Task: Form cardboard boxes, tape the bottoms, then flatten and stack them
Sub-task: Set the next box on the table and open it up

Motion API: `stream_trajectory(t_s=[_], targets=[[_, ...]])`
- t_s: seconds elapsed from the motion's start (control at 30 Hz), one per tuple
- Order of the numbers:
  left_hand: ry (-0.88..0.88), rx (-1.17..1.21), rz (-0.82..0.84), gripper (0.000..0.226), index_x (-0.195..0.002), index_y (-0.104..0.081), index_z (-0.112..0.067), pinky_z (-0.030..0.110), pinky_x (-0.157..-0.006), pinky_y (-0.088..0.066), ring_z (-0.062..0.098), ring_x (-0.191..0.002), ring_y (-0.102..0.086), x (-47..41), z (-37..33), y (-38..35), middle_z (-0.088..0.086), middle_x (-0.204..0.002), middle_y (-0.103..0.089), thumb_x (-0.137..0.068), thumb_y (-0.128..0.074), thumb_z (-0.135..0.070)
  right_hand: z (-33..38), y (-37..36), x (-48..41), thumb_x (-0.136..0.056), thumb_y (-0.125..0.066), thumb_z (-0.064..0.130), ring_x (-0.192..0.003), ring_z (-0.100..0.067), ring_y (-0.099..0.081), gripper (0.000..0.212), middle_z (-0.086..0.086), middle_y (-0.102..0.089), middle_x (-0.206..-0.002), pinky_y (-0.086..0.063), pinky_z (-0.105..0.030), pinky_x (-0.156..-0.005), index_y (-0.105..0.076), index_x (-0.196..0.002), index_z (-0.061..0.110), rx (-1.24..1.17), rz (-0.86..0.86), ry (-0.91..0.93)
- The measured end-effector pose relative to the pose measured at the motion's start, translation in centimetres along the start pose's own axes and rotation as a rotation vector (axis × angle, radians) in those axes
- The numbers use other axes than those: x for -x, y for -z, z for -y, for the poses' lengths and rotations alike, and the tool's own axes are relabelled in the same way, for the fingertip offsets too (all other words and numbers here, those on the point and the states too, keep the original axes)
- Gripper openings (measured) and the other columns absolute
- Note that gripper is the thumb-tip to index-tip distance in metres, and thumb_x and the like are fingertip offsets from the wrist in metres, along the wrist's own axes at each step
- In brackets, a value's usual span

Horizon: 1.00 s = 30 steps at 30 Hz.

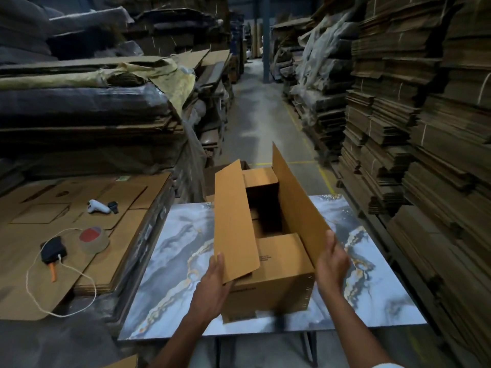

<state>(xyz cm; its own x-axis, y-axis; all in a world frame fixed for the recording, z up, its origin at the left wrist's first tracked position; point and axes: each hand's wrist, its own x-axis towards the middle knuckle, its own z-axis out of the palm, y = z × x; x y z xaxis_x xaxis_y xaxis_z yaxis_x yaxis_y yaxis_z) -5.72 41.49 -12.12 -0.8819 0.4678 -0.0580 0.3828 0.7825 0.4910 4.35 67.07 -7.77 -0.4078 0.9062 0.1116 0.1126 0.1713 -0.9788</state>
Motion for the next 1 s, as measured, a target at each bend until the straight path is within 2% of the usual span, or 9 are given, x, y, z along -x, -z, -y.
stream_trajectory(t_s=[0.2,0.27,0.33,0.4,0.47,0.57,0.77,0.9,1.0], targets=[[-0.016,-0.024,0.043,0.082,-0.161,0.005,-0.022,0.042,-0.103,-0.047,0.034,-0.136,-0.049,-0.7,-0.8,-0.5,0.005,-0.170,-0.006,-0.103,-0.050,-0.039,0.1,0.3,-0.6,-0.096,-0.043,0.067,-0.102,-0.024,-0.061,0.048,0.001,-0.065,-0.099,-0.049,-0.041,-0.087,-0.064,-0.110,0.027,0.072,0.034,0.012],[0.004,-0.020,0.045,0.082,-0.161,0.005,-0.021,0.043,-0.104,-0.047,0.036,-0.135,-0.049,-0.6,-1.0,-0.6,0.006,-0.170,-0.004,-0.103,-0.050,-0.037,1.4,0.2,0.5,-0.101,-0.057,0.032,-0.121,-0.027,-0.053,0.024,-0.006,-0.060,-0.126,-0.045,-0.049,-0.098,-0.061,-0.122,0.020,0.181,-0.178,0.246],[0.016,-0.002,0.042,0.081,-0.161,0.006,-0.020,0.044,-0.106,-0.046,0.036,-0.135,-0.048,-0.5,-0.8,-0.7,0.006,-0.170,-0.002,-0.104,-0.049,-0.036,3.5,-0.7,3.1,-0.098,-0.055,0.015,-0.113,-0.026,-0.053,0.022,-0.009,-0.061,-0.118,-0.044,-0.047,-0.097,-0.063,-0.118,0.011,0.251,-0.153,0.617],[0.008,0.019,0.038,0.081,-0.162,0.005,-0.020,0.043,-0.106,-0.045,0.035,-0.135,-0.048,-0.4,-0.5,-0.7,0.005,-0.170,-0.003,-0.104,-0.048,-0.040,4.8,-2.9,5.7,-0.099,-0.052,0.024,-0.103,-0.020,-0.058,0.023,-0.002,-0.064,-0.107,-0.051,-0.041,-0.087,-0.064,-0.117,0.015,0.353,0.216,0.604],[0.013,0.063,0.025,0.082,-0.161,0.004,-0.021,0.044,-0.105,-0.046,0.035,-0.135,-0.048,-0.3,-0.3,-0.7,0.003,-0.170,-0.004,-0.103,-0.048,-0.043,4.5,-5.6,6.9,-0.096,-0.058,0.047,-0.112,-0.020,-0.060,0.042,0.001,-0.065,-0.117,-0.050,-0.037,-0.091,-0.060,-0.128,0.020,0.443,0.537,0.111],[0.002,0.039,0.047,0.082,-0.161,0.007,-0.018,0.043,-0.107,-0.045,0.034,-0.138,-0.045,-0.2,-0.6,-0.6,0.004,-0.171,-0.001,-0.104,-0.047,-0.041,3.0,-8.0,6.4,-0.085,-0.067,0.054,-0.110,-0.021,-0.064,0.052,0.001,-0.069,-0.120,-0.054,-0.041,-0.094,-0.066,-0.125,0.021,0.342,0.585,-0.115],[-0.076,0.037,0.017,0.074,-0.162,0.002,-0.019,0.039,-0.102,-0.046,0.034,-0.134,-0.051,-0.6,-0.8,-0.7,0.004,-0.167,-0.018,-0.105,-0.041,-0.038,4.7,-8.6,5.8,-0.091,-0.070,0.033,-0.110,-0.019,-0.064,0.026,0.005,-0.071,-0.110,-0.056,-0.039,-0.092,-0.065,-0.116,0.028,0.311,0.608,0.045],[-0.127,0.404,-0.127,0.034,-0.131,-0.060,-0.027,0.043,-0.092,-0.057,0.030,-0.109,-0.069,-0.2,-1.1,-1.2,0.011,-0.122,-0.072,-0.108,-0.035,-0.034,7.1,-7.6,9.0,-0.090,-0.058,0.065,-0.111,-0.011,-0.063,0.062,0.010,-0.066,-0.128,-0.053,-0.039,-0.098,-0.045,-0.145,0.039,0.327,0.977,0.434],[-0.082,0.612,-0.230,0.032,-0.111,-0.064,-0.019,0.032,-0.078,-0.058,0.029,-0.103,-0.069,1.0,-2.1,-0.7,0.011,-0.100,-0.074,-0.110,-0.033,-0.026,6.6,-7.8,9.5,-0.089,-0.043,0.079,-0.133,-0.021,-0.052,0.089,0.005,-0.046,-0.155,-0.044,-0.041,-0.107,0.002,-0.159,0.046,0.488,1.103,0.483]])
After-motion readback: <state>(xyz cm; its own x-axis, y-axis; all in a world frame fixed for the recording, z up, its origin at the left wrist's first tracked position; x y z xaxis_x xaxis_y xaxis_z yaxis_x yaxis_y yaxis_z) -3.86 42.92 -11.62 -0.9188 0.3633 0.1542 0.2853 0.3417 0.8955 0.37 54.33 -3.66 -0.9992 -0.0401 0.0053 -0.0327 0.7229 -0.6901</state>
